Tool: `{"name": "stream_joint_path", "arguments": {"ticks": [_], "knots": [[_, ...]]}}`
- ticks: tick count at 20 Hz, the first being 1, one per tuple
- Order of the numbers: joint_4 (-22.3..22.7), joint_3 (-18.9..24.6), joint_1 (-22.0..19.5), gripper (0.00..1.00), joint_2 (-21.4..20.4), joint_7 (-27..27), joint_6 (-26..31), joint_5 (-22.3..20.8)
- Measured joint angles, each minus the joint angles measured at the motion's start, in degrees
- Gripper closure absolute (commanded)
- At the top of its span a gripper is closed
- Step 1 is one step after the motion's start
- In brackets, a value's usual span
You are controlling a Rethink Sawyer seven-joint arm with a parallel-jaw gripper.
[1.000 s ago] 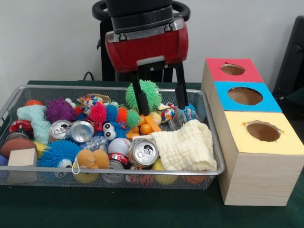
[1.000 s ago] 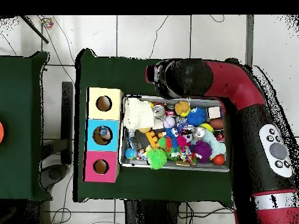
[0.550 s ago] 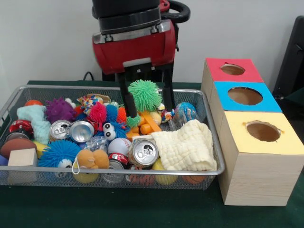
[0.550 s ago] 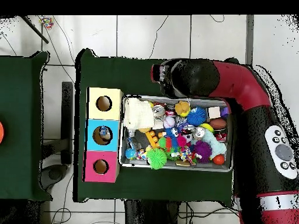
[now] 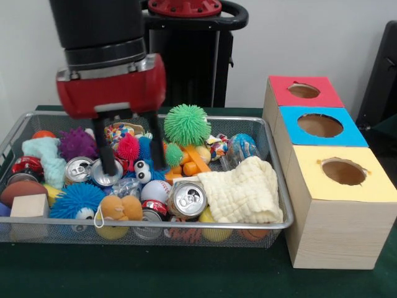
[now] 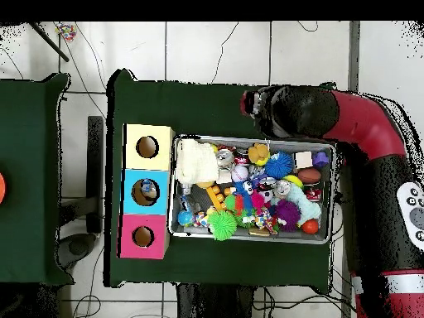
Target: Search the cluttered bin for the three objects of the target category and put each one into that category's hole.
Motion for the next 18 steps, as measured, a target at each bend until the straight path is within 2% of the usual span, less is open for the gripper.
{"name": "stream_joint_path", "arguments": {"ticks": [5, 10, 18], "knots": [[1.99, -0.74, -2.24, 0.0, 0.56, 0.0, -2.19, -1.27], [8.62, -2.19, -4.05, 0.0, -1.33, 0.0, -8.49, -3.9], [16.57, -5.68, -3.46, 0.0, -4.26, 0.0, -18.68, -7.97]]}}
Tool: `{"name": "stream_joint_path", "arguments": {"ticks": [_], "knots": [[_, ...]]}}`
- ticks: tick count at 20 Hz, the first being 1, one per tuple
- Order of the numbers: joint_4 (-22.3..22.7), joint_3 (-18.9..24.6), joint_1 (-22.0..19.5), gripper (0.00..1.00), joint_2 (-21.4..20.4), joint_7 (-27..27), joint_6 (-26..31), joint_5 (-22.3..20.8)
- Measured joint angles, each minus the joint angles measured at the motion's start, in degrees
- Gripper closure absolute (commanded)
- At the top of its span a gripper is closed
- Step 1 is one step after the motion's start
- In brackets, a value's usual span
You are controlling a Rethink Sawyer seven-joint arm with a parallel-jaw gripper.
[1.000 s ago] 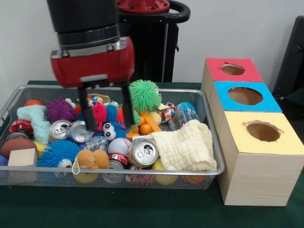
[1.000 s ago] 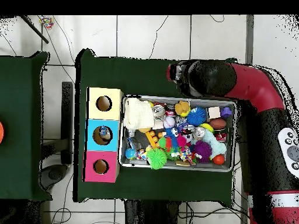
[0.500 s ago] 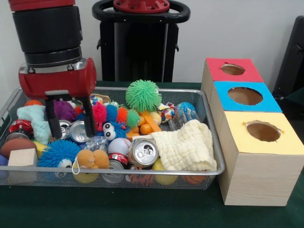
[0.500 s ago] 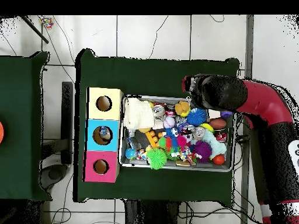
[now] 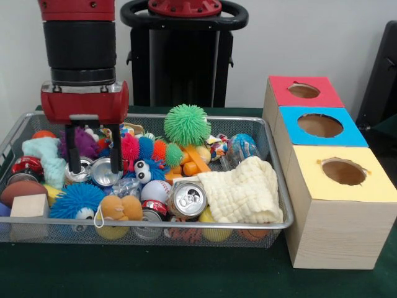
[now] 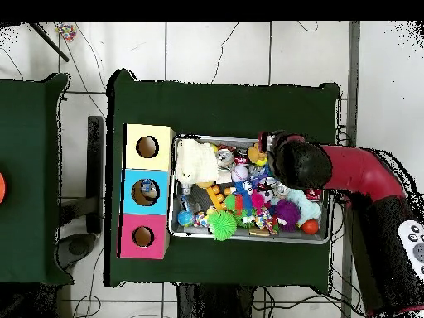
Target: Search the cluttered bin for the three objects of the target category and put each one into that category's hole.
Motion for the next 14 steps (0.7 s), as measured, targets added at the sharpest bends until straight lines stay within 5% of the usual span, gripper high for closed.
{"name": "stream_joint_path", "arguments": {"ticks": [14], "knots": [[3.57, -1.13, 0.64, 0.0, -0.83, 0.0, -1.18, 0.43]]}}
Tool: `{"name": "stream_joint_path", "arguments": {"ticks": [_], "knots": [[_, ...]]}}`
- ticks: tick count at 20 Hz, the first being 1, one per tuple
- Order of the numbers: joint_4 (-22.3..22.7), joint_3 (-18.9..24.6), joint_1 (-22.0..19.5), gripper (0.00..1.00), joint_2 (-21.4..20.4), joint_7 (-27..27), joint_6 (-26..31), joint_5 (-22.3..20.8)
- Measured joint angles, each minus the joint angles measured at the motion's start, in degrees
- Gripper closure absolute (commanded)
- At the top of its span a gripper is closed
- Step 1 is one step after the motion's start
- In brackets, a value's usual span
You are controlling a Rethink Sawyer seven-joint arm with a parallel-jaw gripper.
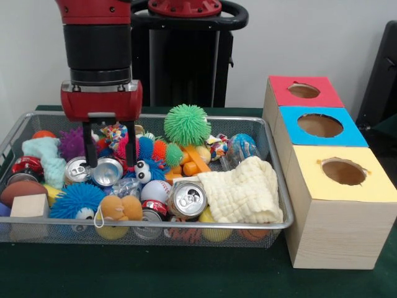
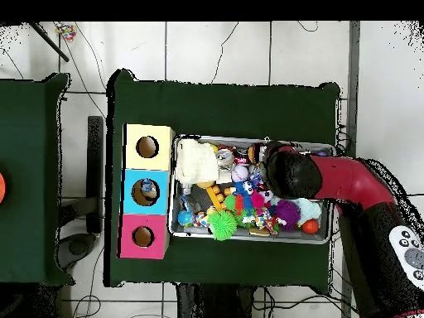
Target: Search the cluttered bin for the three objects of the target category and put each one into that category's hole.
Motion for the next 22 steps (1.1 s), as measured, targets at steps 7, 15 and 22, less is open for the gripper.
{"name": "stream_joint_path", "arguments": {"ticks": [7, 15, 22], "knots": [[-1.56, -0.16, 0.87, 0.0, -0.08, 0.0, 2.61, 0.79], [-4.36, -1.69, 4.4, 0.0, 1.82, 0.0, 3.44, 0.72], [-4.4, -3.4, 8.18, 0.0, 3.48, 0.0, 3.41, 0.74]]}}
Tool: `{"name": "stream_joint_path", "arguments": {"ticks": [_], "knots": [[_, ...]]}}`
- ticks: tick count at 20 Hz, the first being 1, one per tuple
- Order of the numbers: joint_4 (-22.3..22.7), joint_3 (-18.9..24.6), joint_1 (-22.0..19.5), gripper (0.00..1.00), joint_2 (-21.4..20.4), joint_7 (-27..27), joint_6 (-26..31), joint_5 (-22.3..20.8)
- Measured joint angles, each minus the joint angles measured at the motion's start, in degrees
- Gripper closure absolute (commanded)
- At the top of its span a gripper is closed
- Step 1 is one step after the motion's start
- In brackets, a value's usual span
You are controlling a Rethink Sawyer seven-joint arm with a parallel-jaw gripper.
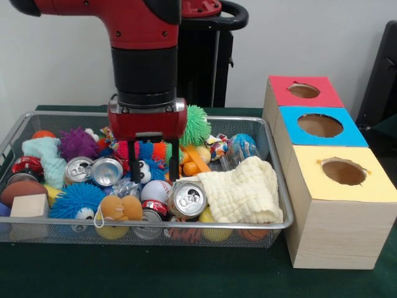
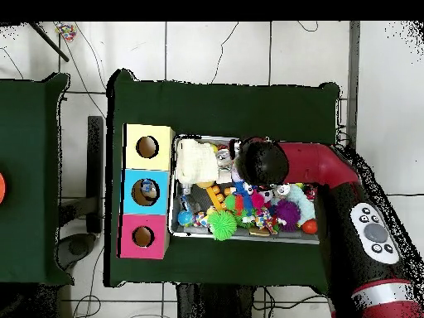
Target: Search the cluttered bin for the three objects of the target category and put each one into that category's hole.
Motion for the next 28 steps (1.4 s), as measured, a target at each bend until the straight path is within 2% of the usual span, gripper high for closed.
{"name": "stream_joint_path", "arguments": {"ticks": [6, 12, 24, 28], "knots": [[0.0, -0.66, 1.23, 0.0, 2.26, 0.0, -1.01, -0.01], [0.22, -0.74, 0.41, 0.0, 3.7, 0.0, -2.39, 0.0], [1.4, -0.76, -6.07, 0.0, 3.59, 0.0, -4.55, -0.25], [2.54, -0.88, -6.84, 0.0, 3.04, 0.0, -6.56, -1.01]]}}
